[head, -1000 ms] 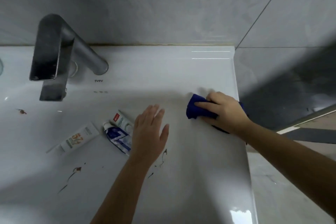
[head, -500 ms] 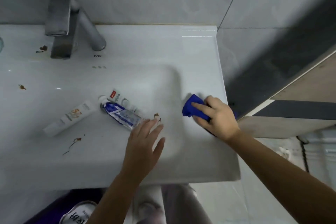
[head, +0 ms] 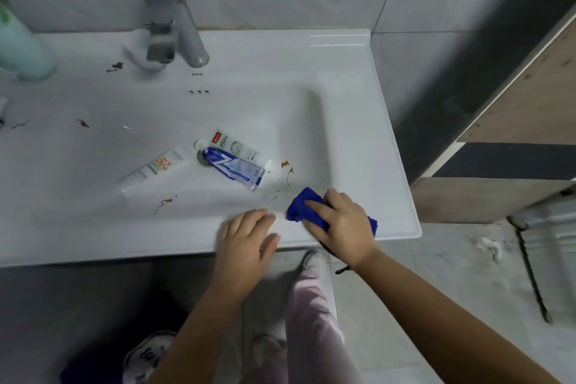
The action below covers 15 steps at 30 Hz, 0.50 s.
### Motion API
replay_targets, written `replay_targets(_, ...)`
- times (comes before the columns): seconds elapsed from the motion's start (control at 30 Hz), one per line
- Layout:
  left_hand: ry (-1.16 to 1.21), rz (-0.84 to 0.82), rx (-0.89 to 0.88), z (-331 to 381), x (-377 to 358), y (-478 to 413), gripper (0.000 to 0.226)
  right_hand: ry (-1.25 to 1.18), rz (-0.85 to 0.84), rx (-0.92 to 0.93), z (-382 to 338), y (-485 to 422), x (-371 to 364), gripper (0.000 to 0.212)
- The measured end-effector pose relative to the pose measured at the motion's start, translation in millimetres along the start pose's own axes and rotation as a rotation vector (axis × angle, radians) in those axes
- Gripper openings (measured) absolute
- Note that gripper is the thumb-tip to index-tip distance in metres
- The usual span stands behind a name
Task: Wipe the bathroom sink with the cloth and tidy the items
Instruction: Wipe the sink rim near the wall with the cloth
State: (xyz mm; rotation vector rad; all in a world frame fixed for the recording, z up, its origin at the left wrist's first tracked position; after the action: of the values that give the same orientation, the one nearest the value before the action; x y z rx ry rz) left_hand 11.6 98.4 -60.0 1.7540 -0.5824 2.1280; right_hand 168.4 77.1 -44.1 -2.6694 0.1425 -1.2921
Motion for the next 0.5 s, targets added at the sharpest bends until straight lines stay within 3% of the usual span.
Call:
replay_targets(0.13,-0.012,0.026,-0.035,-2,2,-1,0.041,0.090,0.272,-0.348,77,13,70,0.036)
replay_targets(0.2,-0.023,0.027,-0.043,-1,4,-1,0.041,0.108,0.313,-0.454,88,17,78,0.036)
replay_targets(0.3,-0.092,0.046,-0.021,-5,11,7,0.042,0.086,0.274,-0.355,51,24,53,0.034)
replay_targets(0.5,-0.078,0.116,0.205,-61,31,62,0.042,0.015,0.026,-0.127,-43,-5,-38,0.034)
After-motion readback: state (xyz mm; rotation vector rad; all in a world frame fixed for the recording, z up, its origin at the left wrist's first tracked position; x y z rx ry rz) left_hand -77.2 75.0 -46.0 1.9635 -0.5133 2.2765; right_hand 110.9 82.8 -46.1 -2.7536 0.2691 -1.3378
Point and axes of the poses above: each hand's wrist, its own y-axis away from the middle knuckle, its own x-axis out of the back of the hand, z = x × y, the point moved 9 cm from there along -y, towards the middle knuckle, and after that the axes turned 15 degrees about -y, right-handed, at the moved point
